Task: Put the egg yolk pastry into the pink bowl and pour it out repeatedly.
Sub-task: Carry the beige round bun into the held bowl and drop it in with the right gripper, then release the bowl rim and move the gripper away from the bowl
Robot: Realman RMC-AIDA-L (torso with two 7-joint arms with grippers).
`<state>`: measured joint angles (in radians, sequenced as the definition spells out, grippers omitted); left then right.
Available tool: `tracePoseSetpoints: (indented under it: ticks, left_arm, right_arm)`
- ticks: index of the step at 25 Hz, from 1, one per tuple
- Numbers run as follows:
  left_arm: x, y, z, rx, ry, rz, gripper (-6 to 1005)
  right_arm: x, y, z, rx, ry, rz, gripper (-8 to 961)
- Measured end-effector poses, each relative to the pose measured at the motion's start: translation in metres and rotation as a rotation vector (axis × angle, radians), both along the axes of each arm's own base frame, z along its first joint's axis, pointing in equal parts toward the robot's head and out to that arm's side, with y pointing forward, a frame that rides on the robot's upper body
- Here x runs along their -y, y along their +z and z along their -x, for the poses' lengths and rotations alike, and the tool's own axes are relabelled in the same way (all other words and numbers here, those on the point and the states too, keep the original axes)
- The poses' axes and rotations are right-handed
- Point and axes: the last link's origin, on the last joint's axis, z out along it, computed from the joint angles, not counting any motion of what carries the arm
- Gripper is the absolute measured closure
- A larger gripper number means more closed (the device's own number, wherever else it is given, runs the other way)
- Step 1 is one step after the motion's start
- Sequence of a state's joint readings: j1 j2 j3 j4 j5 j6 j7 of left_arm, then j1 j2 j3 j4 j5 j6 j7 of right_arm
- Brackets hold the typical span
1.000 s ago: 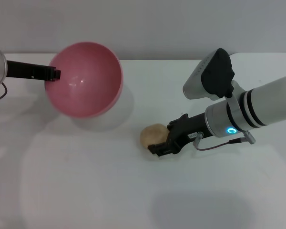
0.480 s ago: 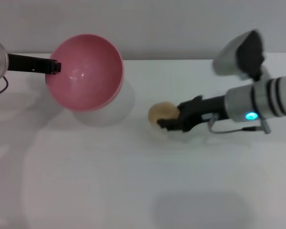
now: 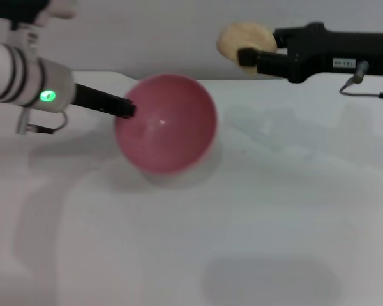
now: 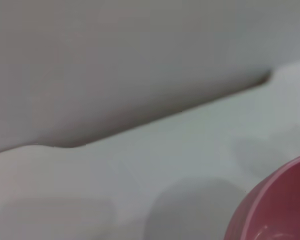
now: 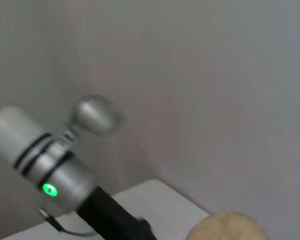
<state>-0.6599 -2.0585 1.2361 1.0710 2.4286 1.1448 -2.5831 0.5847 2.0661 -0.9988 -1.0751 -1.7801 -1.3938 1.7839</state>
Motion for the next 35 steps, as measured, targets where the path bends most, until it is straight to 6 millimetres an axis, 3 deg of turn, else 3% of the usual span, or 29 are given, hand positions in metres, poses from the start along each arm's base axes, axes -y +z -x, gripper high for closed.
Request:
tracePoseSetpoints:
  ticks: [3,7,10,14,25,30,35]
  left_arm:
    - [0.001,-0.016,-0.015,-0.029,-0.051,0.056,1000]
    - [0.001,-0.026,-0.031,-0.039,-0.083,0.085,1000]
    - [0.001,-0.028,-0.034,-0.029,-0.071,0.086,1000]
    - [0.004,-0.029,-0.035,-0.022,-0.059,0.108,1000]
    - [0.012,-0.031,-0.030,0.002,-0.031,0.148,999]
    - [0.015,-0.033,-0.028,0.006,-0.020,0.156,999]
    - [0.021,-0.043,-0.032,-0.004,-0.034,0.194,1001]
  right_arm:
    - [0.002,-0.006,0.010,0.047,0.054,0.033,596]
    - [0.007,-0.035,0.018,0.222,0.101,0.147,640]
    - [0.009,-0.061,0.013,0.356,0.065,0.196,659]
    - [0.008,-0.068,0.011,0.368,0.052,0.187,676]
    - [0.008,-0.063,0.020,0.313,0.077,0.167,549]
    - [0.008,-0.062,0.020,0.310,0.077,0.165,419]
    - [-0.003,-0.041,0.013,0.201,-0.003,0.066,419]
